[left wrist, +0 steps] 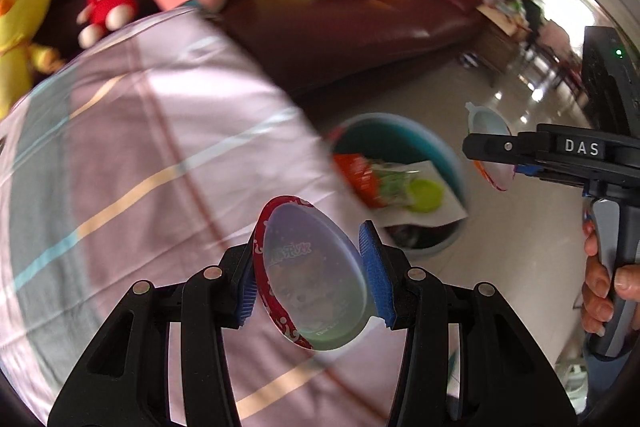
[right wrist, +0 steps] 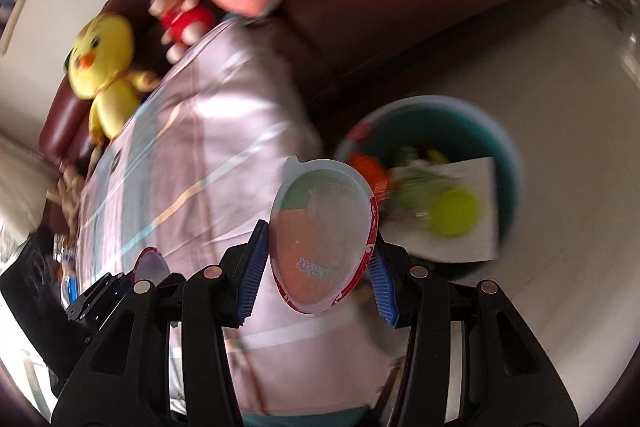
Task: Collect trash
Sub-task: 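Carry both egg shells over the teal bucket and open both tools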
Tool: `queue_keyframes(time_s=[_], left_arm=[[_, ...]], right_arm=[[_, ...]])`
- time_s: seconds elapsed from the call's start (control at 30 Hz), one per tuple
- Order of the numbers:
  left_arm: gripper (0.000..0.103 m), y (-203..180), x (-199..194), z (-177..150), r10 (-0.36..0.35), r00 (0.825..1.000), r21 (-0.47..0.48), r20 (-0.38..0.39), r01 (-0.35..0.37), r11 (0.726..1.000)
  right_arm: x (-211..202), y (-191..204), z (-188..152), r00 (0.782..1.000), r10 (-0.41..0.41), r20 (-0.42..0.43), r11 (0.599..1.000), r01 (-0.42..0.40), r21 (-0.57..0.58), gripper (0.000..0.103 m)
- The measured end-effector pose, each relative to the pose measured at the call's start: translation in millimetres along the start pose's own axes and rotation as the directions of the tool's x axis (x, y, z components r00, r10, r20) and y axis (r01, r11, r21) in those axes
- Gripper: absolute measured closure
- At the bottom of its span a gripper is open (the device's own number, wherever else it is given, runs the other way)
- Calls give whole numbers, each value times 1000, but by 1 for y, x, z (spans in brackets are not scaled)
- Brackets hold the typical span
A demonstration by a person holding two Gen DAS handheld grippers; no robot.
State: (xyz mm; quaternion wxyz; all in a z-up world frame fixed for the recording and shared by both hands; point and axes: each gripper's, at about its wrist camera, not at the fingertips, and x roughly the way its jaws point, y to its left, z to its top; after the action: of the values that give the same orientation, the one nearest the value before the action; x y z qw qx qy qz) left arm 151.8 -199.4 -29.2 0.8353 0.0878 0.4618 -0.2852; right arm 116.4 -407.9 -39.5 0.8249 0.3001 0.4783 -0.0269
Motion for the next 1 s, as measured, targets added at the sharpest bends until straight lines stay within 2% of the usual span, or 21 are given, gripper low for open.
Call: queue_keyframes(time_s=[0.17, 0.4, 0.53, 0.6, 0.8, 0.93, 0.97, 1.0], left_arm=[[56, -41, 26, 21, -29, 999, 76, -20, 30, 997], [57, -80, 66, 34, -51, 996, 129, -73, 60, 990], [57, -91, 88, 40, -48, 994, 157, -95, 63, 986], [57, -90, 98, 43, -47, 993, 139, -111, 63, 988], [56, -85, 101, 46, -47, 993, 123, -110, 61, 991], [49, -80, 98, 45, -37, 994, 105, -105, 48, 993], [44, -79, 98, 45, -31, 994, 107, -106, 42, 993], [31, -79, 97, 45, -24, 994, 110, -107, 35, 993]], right_arm=[[-10, -40, 8, 1000, -16, 21, 998, 15, 54, 58], [-5, -69, 12, 1000, -17, 0, 996, 17, 86, 57], [0, -82, 14, 1000, -21, -13, 995, 23, 97, 57], [5, -88, 16, 999, -28, -21, 994, 30, 104, 57], [19, -95, 18, 998, -25, -59, 993, 32, 116, 57], [24, -88, 23, 997, -26, -76, 995, 33, 93, 57], [26, -86, 25, 997, -26, -78, 996, 33, 84, 56], [27, -84, 26, 997, -21, -80, 997, 28, 78, 55]])
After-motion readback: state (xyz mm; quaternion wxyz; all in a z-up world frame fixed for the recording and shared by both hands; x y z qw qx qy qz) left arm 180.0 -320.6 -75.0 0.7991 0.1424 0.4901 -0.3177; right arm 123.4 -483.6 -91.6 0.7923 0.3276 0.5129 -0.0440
